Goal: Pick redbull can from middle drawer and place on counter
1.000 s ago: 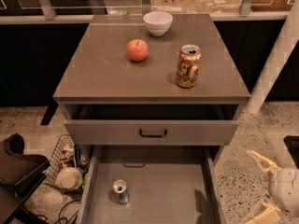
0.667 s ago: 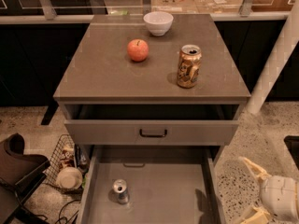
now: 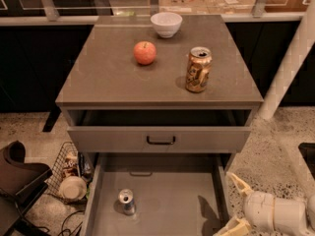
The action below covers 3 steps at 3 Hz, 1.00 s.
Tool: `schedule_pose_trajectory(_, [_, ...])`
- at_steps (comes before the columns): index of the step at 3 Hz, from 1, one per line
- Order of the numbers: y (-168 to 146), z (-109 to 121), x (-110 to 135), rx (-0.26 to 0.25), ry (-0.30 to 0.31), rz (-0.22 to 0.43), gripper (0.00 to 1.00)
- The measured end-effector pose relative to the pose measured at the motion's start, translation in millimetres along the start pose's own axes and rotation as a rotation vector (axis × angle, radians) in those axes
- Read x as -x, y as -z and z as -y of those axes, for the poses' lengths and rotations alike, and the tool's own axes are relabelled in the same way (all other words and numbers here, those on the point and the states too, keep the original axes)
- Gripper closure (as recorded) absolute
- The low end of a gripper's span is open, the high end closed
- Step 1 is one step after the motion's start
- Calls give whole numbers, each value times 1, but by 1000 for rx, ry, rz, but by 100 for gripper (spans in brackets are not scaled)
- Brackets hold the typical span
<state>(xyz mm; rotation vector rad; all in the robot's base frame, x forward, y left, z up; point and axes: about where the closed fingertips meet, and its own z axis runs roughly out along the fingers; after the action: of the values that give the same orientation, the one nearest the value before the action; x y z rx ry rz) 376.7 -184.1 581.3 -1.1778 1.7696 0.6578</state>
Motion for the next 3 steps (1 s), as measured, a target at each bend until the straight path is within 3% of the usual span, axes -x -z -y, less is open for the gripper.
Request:
schedule_pose_trajectory(2, [-79, -21, -15, 18, 20, -19, 0])
schedule_pose_trajectory(3, [-117, -36, -13, 47, 25, 7, 0])
